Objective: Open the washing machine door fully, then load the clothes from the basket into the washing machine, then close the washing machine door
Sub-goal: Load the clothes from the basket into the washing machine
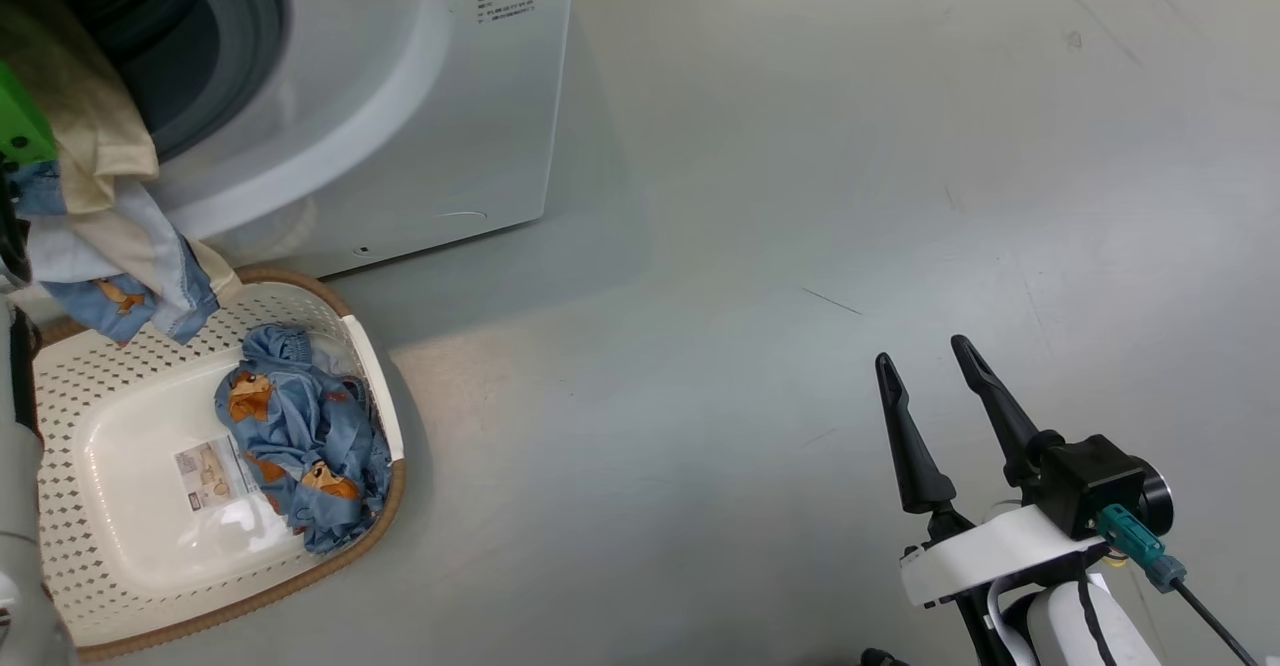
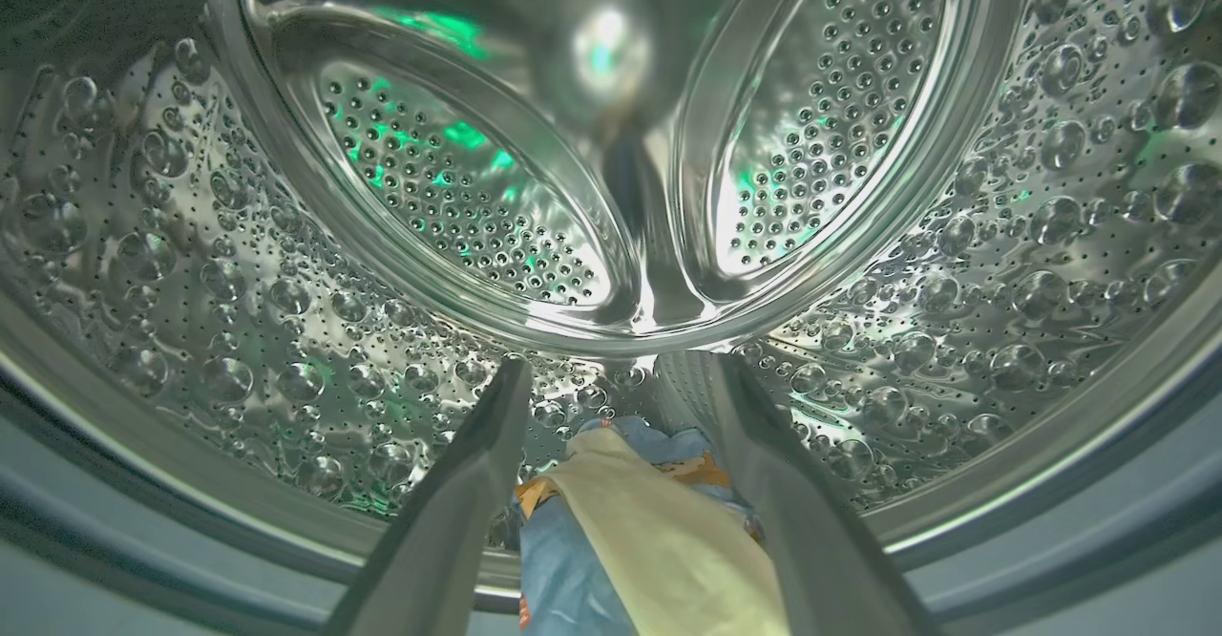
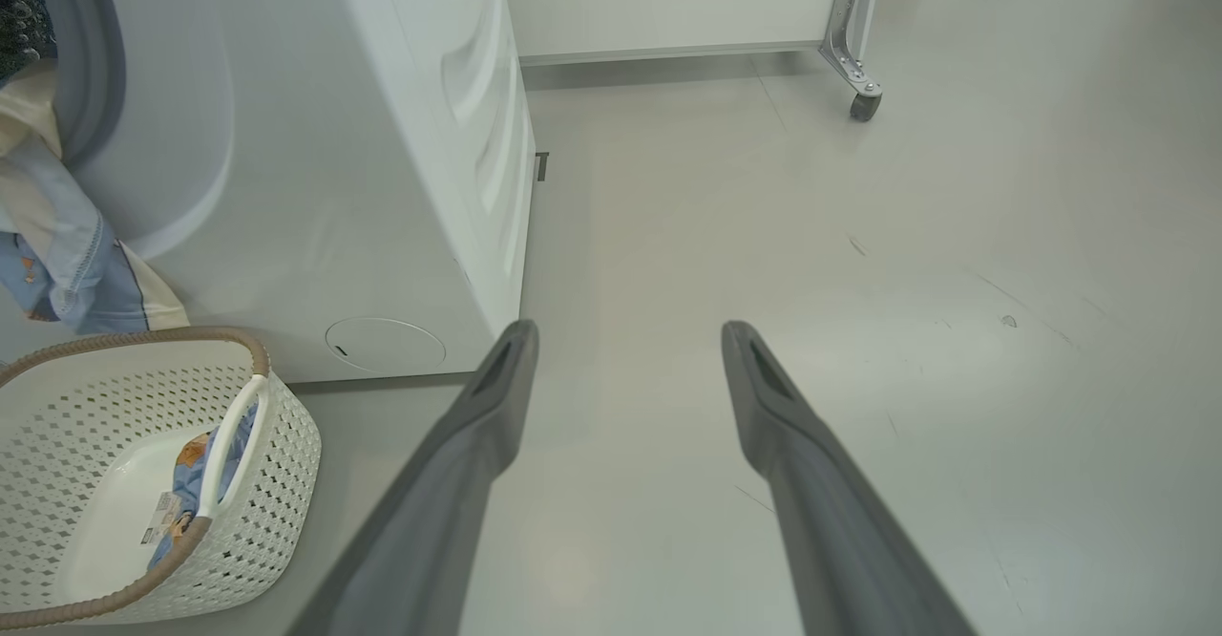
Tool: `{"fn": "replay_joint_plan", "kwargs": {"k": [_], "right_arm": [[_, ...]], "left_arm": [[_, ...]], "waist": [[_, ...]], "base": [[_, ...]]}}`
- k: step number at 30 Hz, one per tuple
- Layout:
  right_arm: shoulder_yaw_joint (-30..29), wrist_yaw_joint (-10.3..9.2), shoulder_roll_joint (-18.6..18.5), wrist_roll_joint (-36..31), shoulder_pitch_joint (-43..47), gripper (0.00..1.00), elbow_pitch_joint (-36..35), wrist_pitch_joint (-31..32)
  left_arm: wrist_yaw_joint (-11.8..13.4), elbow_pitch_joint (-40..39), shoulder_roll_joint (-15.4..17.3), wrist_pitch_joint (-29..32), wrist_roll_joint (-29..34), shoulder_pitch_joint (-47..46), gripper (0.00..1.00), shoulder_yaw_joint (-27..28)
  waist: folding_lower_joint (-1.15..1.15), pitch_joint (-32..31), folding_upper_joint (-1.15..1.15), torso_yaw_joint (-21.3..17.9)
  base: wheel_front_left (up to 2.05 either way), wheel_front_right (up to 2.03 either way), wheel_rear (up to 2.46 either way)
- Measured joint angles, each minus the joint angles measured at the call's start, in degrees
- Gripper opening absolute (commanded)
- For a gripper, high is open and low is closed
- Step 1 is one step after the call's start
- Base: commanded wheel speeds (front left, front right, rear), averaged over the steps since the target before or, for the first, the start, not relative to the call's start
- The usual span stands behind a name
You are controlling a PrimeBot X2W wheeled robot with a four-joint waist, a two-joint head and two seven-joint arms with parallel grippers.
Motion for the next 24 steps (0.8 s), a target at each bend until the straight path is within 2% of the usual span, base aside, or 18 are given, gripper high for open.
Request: {"fn": "replay_joint_plan", "kwargs": {"k": [3, 6, 17, 24], "right_arm": [[-0.5, -0.01, 0.0, 0.0, 0.0, 1.0, 0.0, 0.0], [-1.8, -0.05, 0.0, 0.0, 0.2, 1.0, -0.2, 0.0], [-4.8, -0.94, 0.0, -0.9, 0.3, 1.0, -1.4, 0.0], [-5.9, -0.97, -0.1, -1.2, 0.1, 1.0, -2.2, 0.0]], "left_arm": [[0.1, -0.3, -1.0, -0.5, -0.8, 0.9, 1.0, 0.5], [0.1, -1.5, -3.7, -1.5, -3.2, 3.4, 1.0, 1.5], [-1.3, -7.6, -8.3, -2.5, -3.5, 10.5, 1.0, -0.7], [-1.5, -11.6, -9.0, -3.0, -4.4, 15.1, 1.0, -0.4]], "waist": [[0.0, -0.5, 0.0, 0.9], [0.0, -0.7, 0.0, 2.3], [0.0, -0.4, 0.0, 6.7], [0.0, 0.8, 0.0, 9.7]], "base": [[0.0, 0.0, 0.0], [0.0, 0.0, 0.0], [0.0, 0.0, 0.0], [0.0, 0.0, 0.0]]}}
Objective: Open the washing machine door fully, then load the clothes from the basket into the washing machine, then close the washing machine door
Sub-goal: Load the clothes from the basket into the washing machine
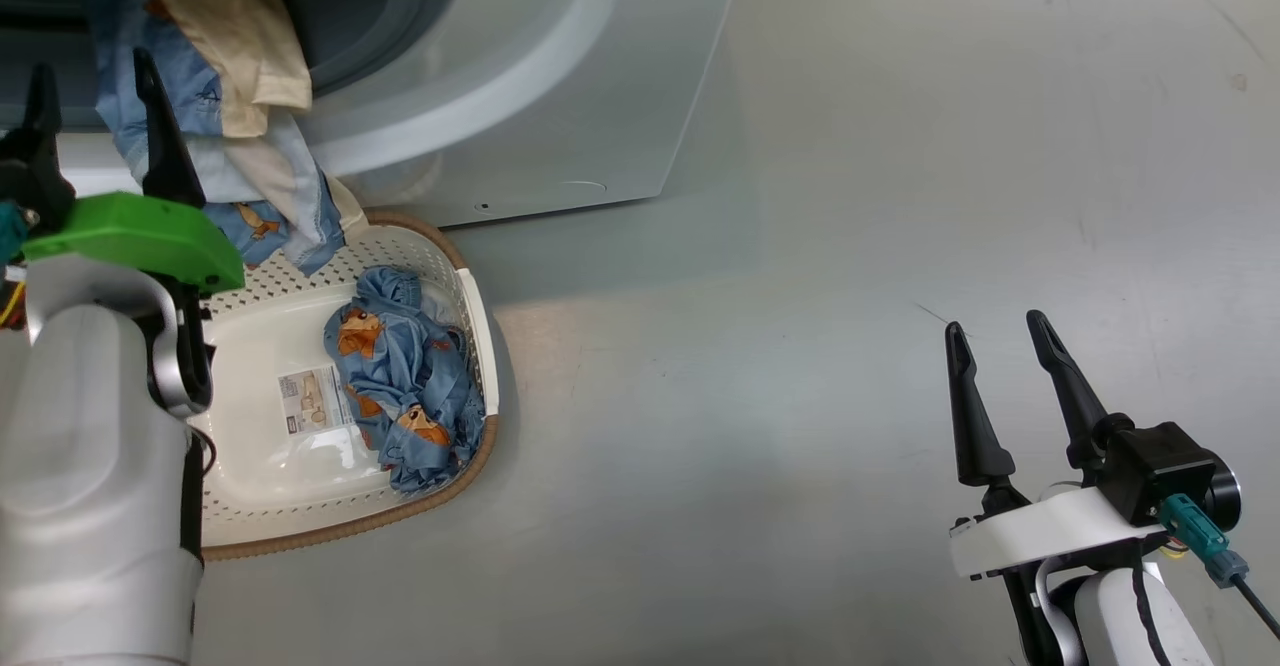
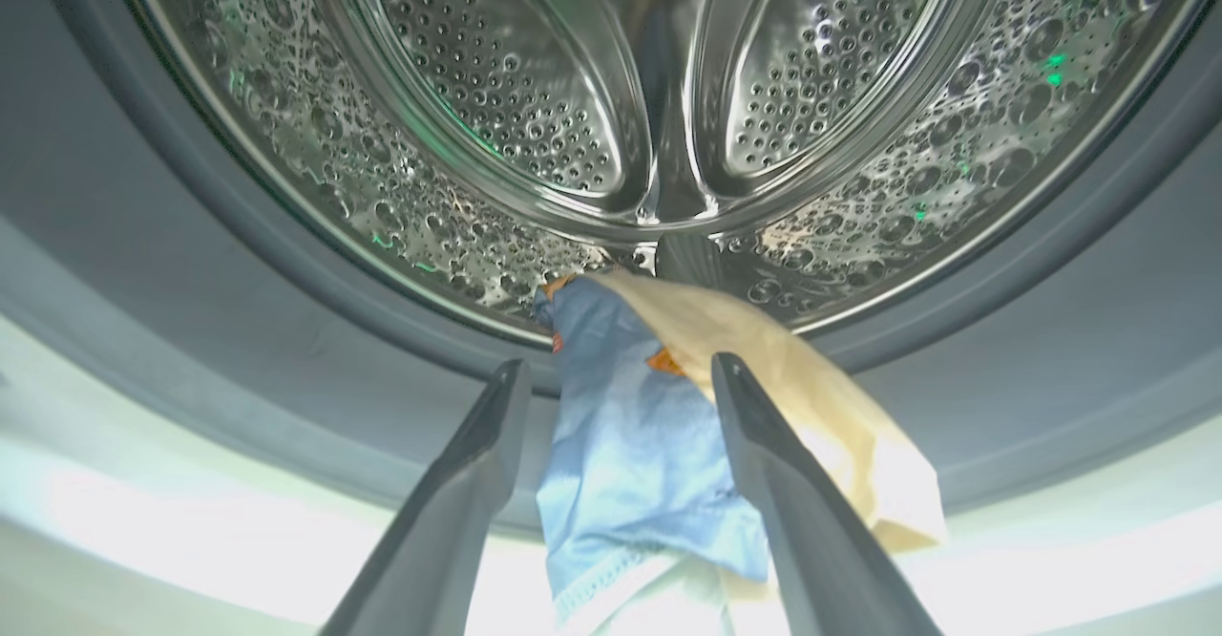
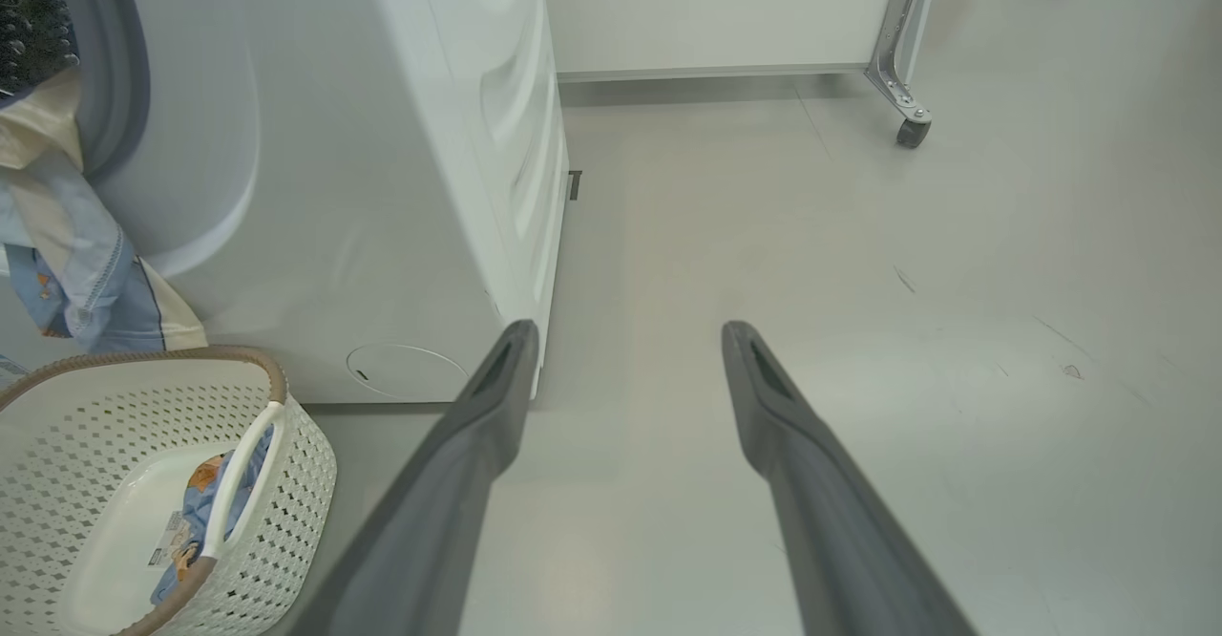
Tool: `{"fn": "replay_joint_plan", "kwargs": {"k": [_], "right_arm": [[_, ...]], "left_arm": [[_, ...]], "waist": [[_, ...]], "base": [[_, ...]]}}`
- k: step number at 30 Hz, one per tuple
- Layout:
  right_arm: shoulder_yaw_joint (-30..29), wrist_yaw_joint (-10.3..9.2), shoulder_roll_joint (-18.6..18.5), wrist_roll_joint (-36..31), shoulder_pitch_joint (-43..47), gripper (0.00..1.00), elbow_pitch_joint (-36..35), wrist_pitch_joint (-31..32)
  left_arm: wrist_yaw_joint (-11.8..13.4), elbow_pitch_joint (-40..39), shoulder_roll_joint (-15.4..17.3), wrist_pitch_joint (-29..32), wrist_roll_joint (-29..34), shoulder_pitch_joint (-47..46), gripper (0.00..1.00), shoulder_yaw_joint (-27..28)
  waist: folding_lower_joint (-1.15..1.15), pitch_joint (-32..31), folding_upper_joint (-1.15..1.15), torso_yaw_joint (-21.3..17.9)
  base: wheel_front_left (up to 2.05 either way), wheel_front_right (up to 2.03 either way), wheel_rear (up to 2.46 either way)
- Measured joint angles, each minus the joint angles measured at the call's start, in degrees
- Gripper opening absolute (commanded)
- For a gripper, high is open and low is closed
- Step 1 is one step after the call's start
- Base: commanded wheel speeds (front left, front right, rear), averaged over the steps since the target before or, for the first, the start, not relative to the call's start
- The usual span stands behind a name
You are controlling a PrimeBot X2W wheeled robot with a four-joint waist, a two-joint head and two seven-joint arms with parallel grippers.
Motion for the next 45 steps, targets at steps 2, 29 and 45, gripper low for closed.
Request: {"fn": "replay_joint_plan", "kwargs": {"k": [2, 29, 45], "right_arm": [[0.0, 0.0, 0.0, -0.2, -0.1, 1.0, 0.0, 0.0], [-0.8, 0.11, -0.1, -1.6, -1.1, 1.0, 0.0, 0.0], [-2.4, 0.6, -0.2, -2.6, -1.2, 1.0, -0.1, 0.0]], "left_arm": [[-0.1, -1.0, -0.4, 0.0, -0.3, 2.2, 1.0, 0.3], [-0.4, -14.2, -3.2, -0.7, -1.5, 23.1, 1.0, -0.1], [0.4, -23.4, -4.2, -0.7, -1.4, 30.1, 1.0, -1.4]], "waist": [[0.0, 0.3, 0.0, 0.7], [0.0, 1.4, 0.0, 3.8], [0.0, 1.5, 0.0, 6.4]], "base": [[0.0, 0.0, 0.0], [0.0, 0.0, 0.0], [0.0, 0.0, 0.0]]}}
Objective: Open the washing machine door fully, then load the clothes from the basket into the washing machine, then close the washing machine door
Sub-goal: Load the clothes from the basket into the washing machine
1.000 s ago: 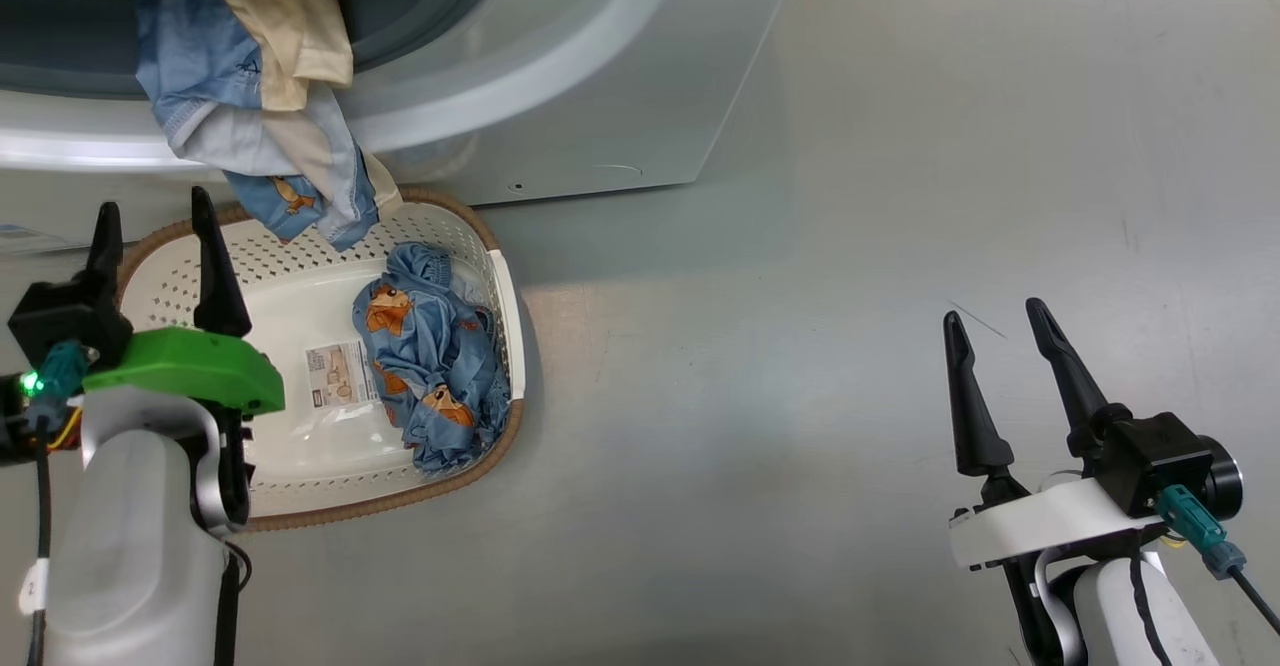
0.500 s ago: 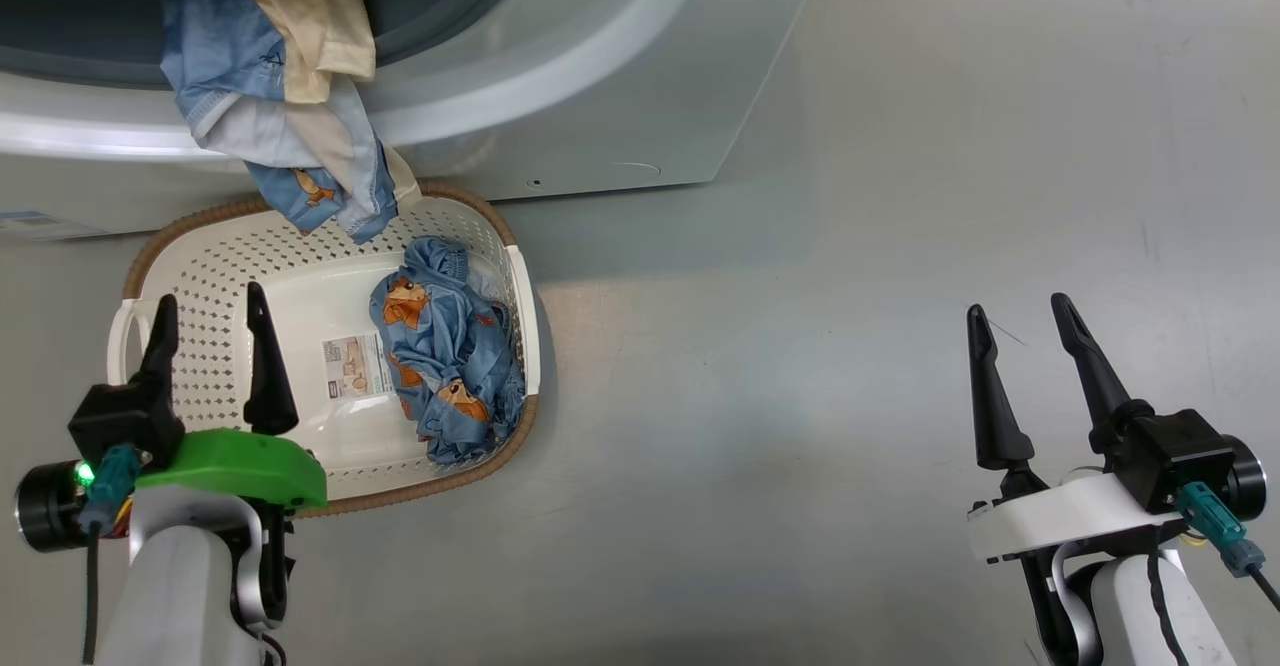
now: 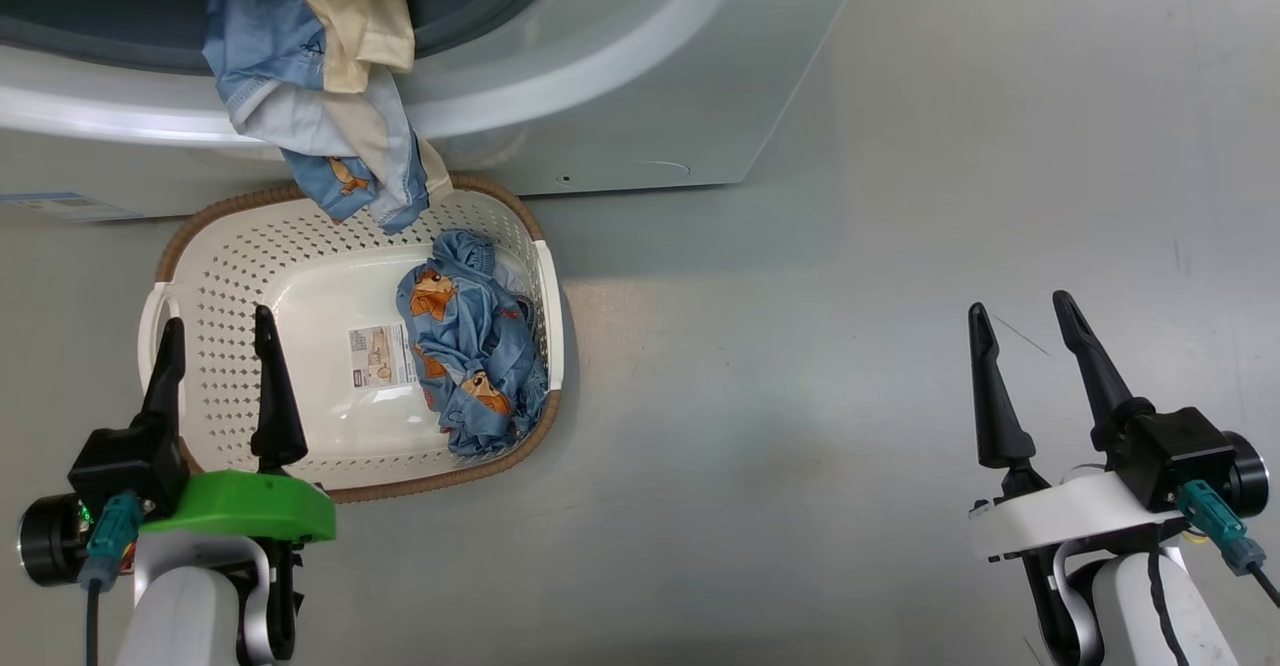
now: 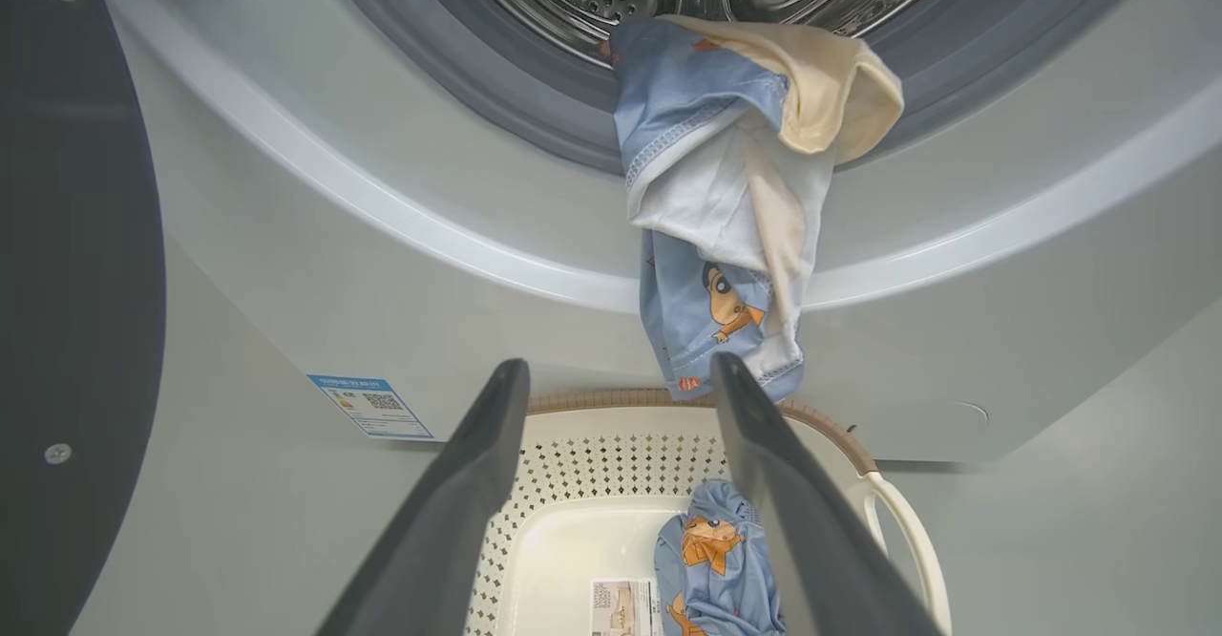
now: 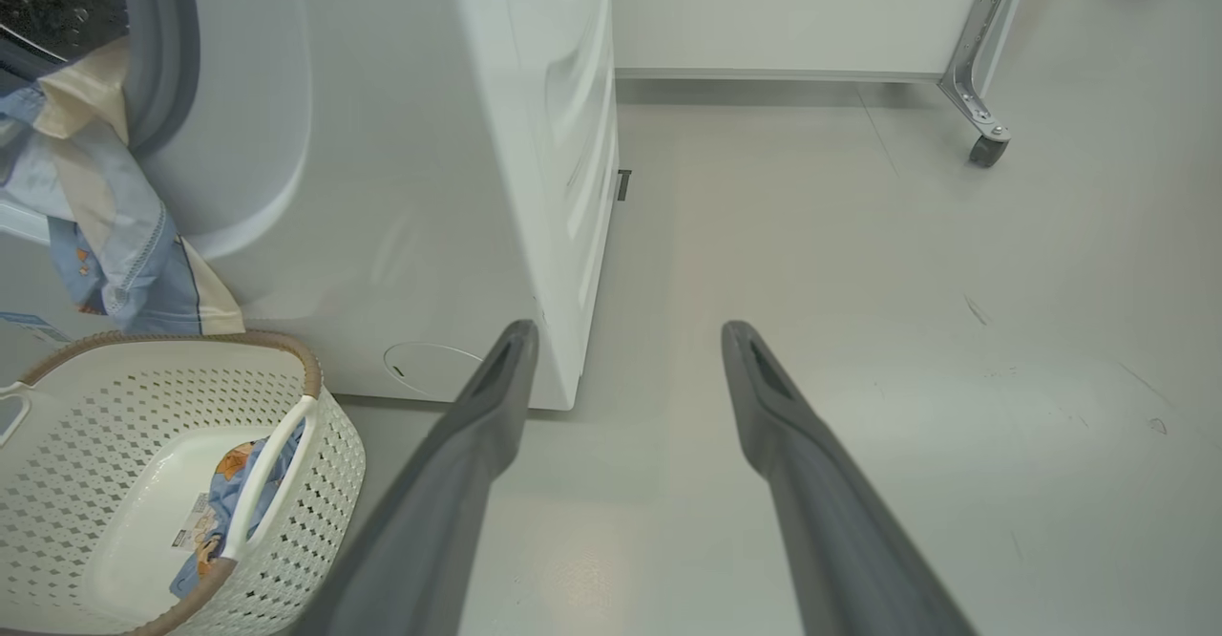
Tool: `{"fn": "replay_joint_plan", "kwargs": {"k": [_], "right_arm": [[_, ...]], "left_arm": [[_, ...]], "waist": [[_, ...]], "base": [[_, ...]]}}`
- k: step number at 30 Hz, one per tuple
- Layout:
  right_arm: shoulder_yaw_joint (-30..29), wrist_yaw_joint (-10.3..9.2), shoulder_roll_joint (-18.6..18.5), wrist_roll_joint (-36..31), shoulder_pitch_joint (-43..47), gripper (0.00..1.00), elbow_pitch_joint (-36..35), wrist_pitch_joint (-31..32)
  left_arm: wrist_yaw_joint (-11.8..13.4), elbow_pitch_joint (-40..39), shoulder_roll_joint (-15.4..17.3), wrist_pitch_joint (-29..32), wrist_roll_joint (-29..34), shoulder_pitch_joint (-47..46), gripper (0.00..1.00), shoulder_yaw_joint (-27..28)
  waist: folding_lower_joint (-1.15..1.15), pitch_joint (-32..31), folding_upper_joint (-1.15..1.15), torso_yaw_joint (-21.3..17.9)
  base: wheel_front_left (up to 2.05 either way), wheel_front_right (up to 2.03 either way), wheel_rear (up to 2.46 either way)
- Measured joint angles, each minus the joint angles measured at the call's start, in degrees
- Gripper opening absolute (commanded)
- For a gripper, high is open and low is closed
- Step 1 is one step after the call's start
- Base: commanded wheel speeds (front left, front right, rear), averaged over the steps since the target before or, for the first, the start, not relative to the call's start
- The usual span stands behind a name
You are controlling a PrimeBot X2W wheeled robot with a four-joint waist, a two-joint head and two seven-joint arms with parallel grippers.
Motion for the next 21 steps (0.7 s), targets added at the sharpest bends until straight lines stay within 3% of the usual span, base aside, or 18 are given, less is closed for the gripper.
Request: {"fn": "replay_joint_plan", "kwargs": {"k": [10, 17, 21], "right_arm": [[1.6, 0.45, 0.0, 0.0, -0.8, 1.0, 0.2, 0.0], [2.9, 0.45, 0.0, 0.1, -1.1, 1.0, 0.2, 0.0], [3.1, 0.45, 0.0, 0.5, -1.4, 1.0, 0.1, 0.0]], "left_arm": [[-0.1, -2.7, 0.1, 0.0, -0.2, 1.1, 1.0, -0.3], [-2.7, -3.0, 1.8, 2.0, -0.7, 0.5, 1.0, -1.1], [-3.9, -1.9, 1.5, 3.4, -4.4, -0.9, 1.0, -0.3]], "waist": [[0.0, 0.0, 0.0, -1.0], [0.0, 0.2, 0.0, -3.3], [0.0, 0.5, 0.0, -4.9]], "base": [[0.0, 0.0, 0.0], [0.0, 0.0, 0.0], [0.0, 0.0, 0.0]]}}
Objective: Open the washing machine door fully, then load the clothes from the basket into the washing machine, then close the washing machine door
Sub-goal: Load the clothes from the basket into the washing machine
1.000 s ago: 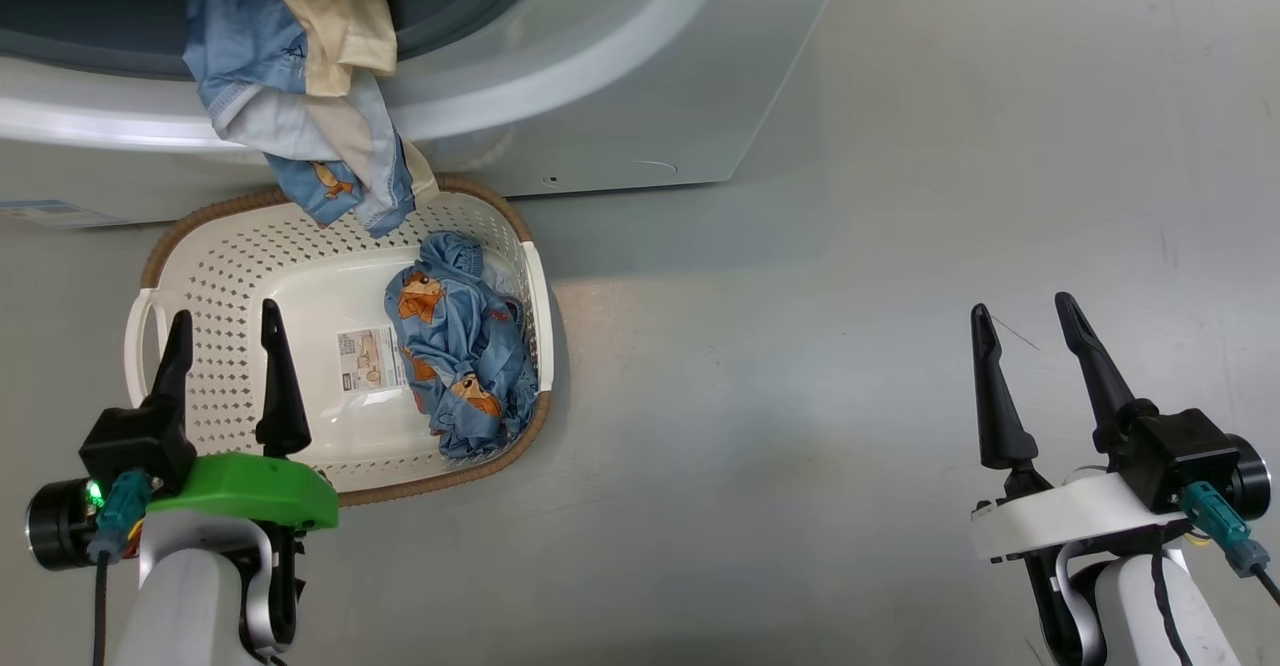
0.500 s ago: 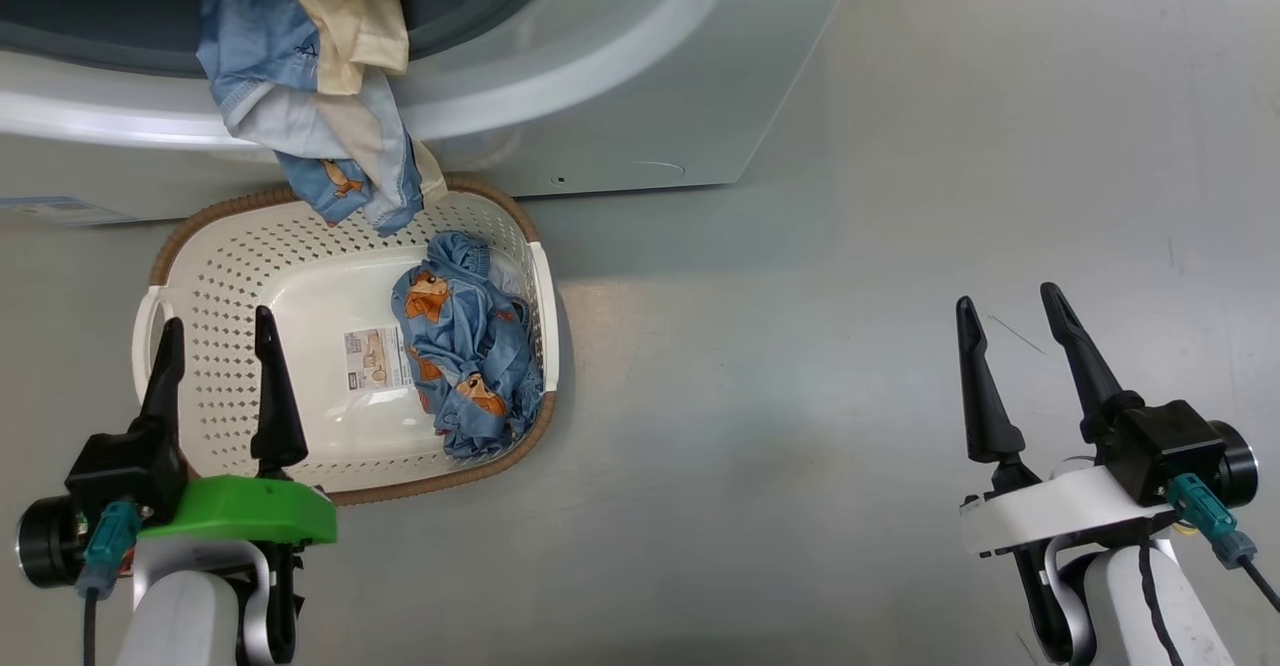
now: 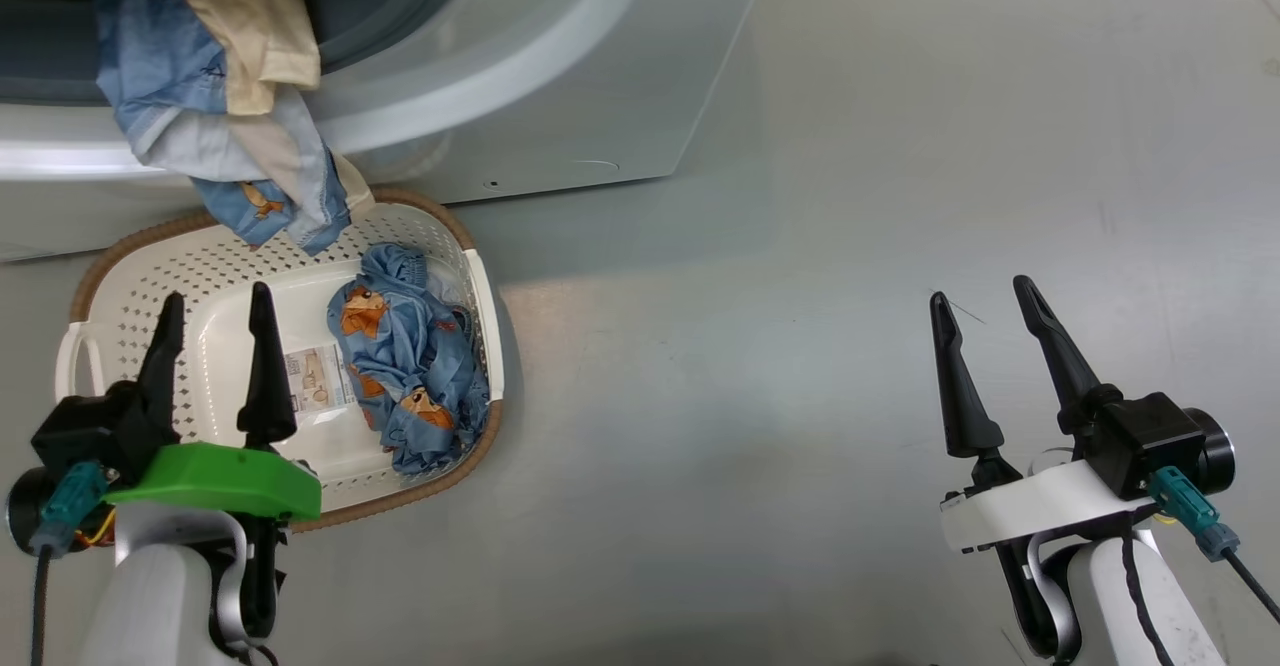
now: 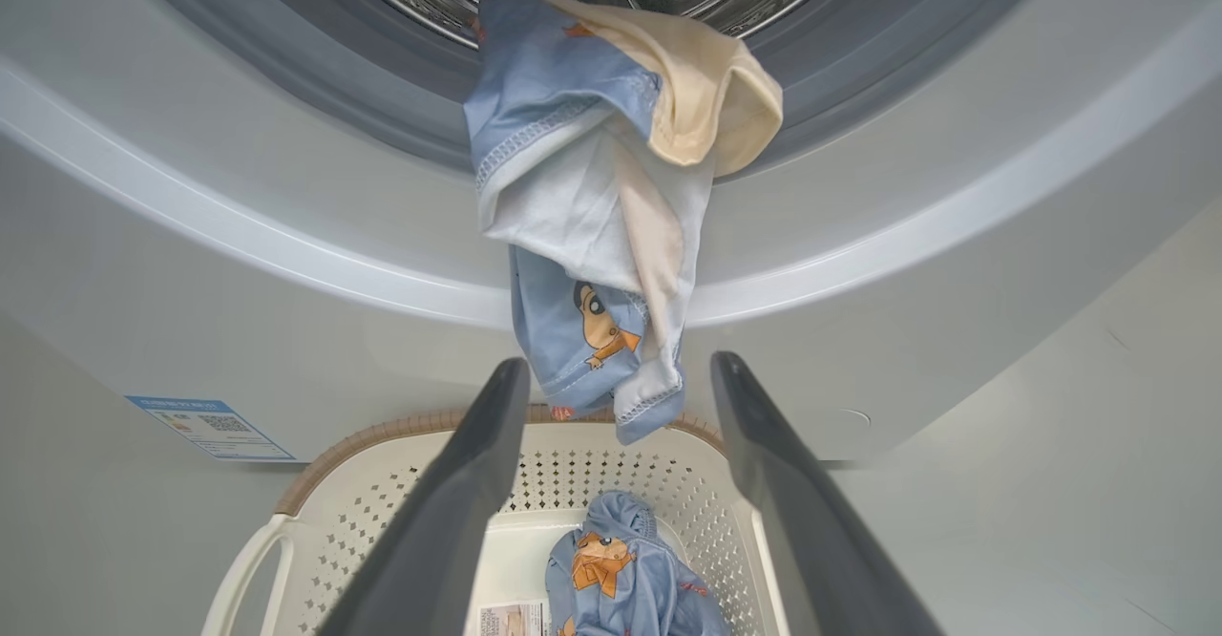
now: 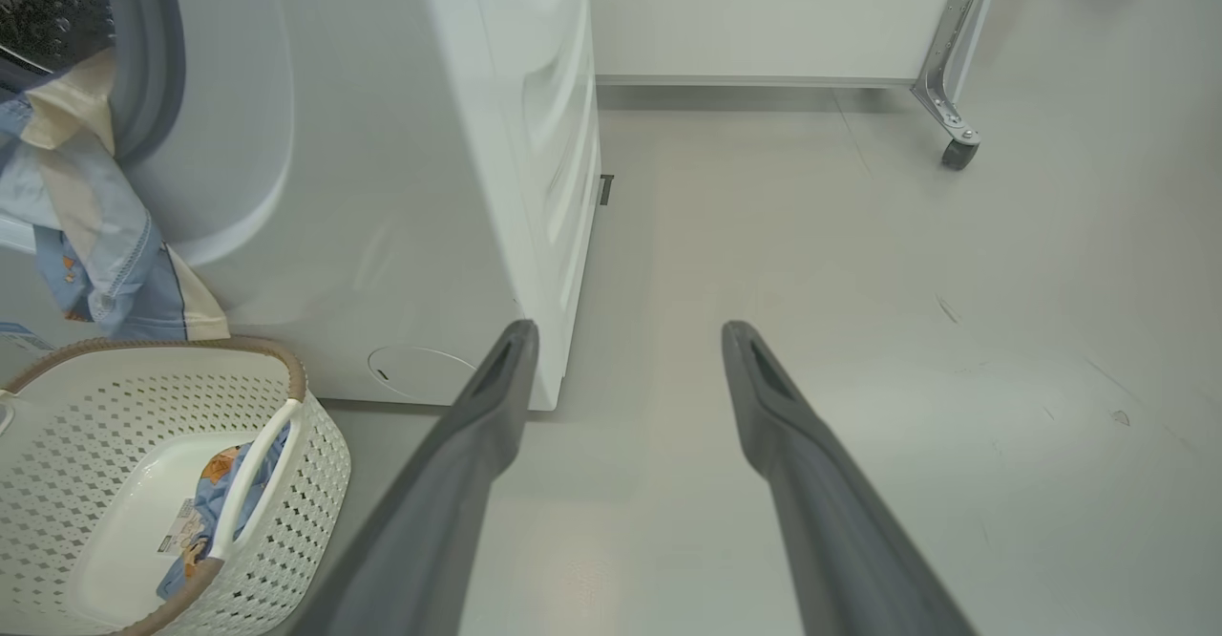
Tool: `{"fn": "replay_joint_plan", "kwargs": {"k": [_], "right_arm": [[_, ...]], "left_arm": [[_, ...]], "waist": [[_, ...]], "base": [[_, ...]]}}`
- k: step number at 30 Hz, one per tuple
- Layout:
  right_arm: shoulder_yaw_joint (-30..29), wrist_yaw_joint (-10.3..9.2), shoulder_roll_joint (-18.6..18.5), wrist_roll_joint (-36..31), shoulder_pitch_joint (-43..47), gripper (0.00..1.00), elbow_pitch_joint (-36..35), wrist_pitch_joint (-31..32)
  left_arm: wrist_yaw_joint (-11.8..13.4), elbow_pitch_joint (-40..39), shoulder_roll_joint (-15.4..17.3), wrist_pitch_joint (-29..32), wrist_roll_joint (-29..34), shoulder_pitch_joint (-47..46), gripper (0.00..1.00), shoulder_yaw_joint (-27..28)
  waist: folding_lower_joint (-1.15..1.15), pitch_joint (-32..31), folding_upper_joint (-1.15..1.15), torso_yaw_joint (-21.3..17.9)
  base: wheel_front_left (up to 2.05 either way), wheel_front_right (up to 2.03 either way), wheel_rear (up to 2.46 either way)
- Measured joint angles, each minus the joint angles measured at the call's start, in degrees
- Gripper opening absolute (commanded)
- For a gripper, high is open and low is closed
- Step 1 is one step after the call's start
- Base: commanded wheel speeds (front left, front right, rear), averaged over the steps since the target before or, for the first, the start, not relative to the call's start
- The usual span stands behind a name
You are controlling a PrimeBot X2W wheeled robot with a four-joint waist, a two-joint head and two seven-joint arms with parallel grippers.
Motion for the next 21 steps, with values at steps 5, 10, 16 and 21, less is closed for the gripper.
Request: {"fn": "replay_joint_plan", "kwargs": {"k": [5, 10, 16, 21], "right_arm": [[0.5, -0.01, 0.0, 0.4, -0.8, 1.0, -0.2, 0.0], [0.8, -0.03, 0.0, 1.1, -0.9, 1.0, -0.5, 0.0], [0.5, -0.13, 0.0, 1.2, -0.9, 1.0, -0.7, 0.0], [0.5, -0.63, 0.1, 1.2, -0.9, 1.0, -0.9, 0.0]], "left_arm": [[-0.5, 1.3, 0.6, 1.0, -0.9, -2.9, 1.0, 1.1], [-0.5, 3.9, 1.7, 2.0, -1.7, -6.7, 1.0, 2.6], [-0.5, 7.8, 2.4, 3.0, -1.9, -9.9, 1.0, 3.5], [-0.5, 11.5, 3.3, 3.5, -2.5, -11.6, 1.0, 3.8]], "waist": [[0.0, 0.6, 0.0, -2.1], [0.0, 1.7, 0.0, -4.3], [0.0, 2.9, 0.0, -5.5], [0.0, 3.4, 0.0, -5.7]], "base": [[0.0, 0.0, 0.0], [0.0, 0.0, 0.0], [0.0, 0.0, 0.0], [0.0, 0.0, 0.0]]}}
